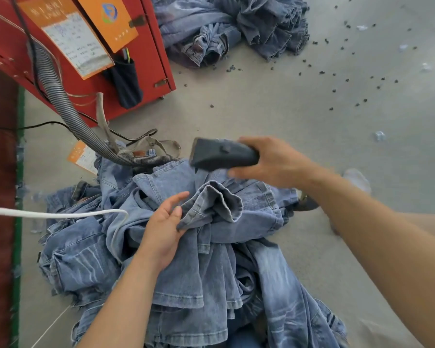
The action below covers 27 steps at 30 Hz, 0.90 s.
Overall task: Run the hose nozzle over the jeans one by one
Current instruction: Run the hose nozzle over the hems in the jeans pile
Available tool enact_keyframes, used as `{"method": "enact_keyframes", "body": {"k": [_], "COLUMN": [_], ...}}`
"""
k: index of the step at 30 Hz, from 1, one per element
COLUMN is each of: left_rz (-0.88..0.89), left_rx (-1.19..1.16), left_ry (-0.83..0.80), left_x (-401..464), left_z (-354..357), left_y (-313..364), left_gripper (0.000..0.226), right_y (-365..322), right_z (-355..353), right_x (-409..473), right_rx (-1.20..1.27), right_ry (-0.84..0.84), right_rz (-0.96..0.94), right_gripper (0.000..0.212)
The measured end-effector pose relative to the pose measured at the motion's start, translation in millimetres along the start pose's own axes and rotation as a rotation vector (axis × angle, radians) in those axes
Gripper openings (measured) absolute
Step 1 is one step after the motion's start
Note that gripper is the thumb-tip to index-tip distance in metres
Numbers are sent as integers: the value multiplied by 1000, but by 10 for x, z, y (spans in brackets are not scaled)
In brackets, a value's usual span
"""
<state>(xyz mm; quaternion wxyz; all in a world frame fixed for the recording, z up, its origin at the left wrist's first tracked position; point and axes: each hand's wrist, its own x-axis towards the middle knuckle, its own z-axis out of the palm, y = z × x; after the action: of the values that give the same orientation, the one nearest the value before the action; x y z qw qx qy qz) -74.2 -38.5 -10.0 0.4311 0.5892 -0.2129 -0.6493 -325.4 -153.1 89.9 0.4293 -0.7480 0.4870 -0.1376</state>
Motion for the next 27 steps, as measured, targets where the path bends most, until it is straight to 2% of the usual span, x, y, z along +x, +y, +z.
{"method": "enact_keyframes", "body": {"k": [3,5,7,8,9,11,12,14,16,18,19,21,22,24,25,26,27], "left_rz": [92,239,419,500,544,434,400,494,602,500,453,416,406,499,672,909,1137], "left_rx": [290,596,965,1220,1491,1908,1963,1872,1616,1239,1129,1121,1185,1319,1354,1354,1339], "left_ry": [66,54,-88,-194,-287,-350,-319,-141,76,262,372,575,613,594,529,366,92], "left_x": [2,-47,-136,-187,-243,-332,-354,-294,-167,-26,22,32,-9,-200,-315,-403,-448], "left_z": [65,165,260,302,338,421,457,523,548,438,315,-37,-222,-343,-280,-123,111], "left_y": [-24,-26,-97,-171,-264,-420,-462,-381,-122,249,400,588,598,502,401,272,117], "left_gripper": [59,55,39,38,46,68,68,43,25,24,25,29,30,27,25,24,23], "right_y": [205,448,658,734,789,857,871,863,850,837,832,819,818,843,855,862,871], "right_z": [-413,-564,-556,-507,-452,-366,-344,-351,-393,-438,-458,-485,-490,-496,-493,-488,-480], "right_x": [-184,-371,-519,-568,-596,-603,-599,-565,-546,-543,-536,-521,-513,-504,-499,-495,-497], "right_rx": [-18,-88,-141,-140,-123,-88,-83,-88,-96,-92,-82,-60,-57,-60,-59,-56,-55], "right_ry": [64,16,-4,12,43,101,109,97,100,138,165,204,214,216,215,219,226], "right_rz": [65,145,222,245,258,271,273,267,260,247,241,237,240,249,252,251,250], "right_gripper": [23,24,30,30,28,25,25,24,21,20,20,22,23,23,22,22,21]}}
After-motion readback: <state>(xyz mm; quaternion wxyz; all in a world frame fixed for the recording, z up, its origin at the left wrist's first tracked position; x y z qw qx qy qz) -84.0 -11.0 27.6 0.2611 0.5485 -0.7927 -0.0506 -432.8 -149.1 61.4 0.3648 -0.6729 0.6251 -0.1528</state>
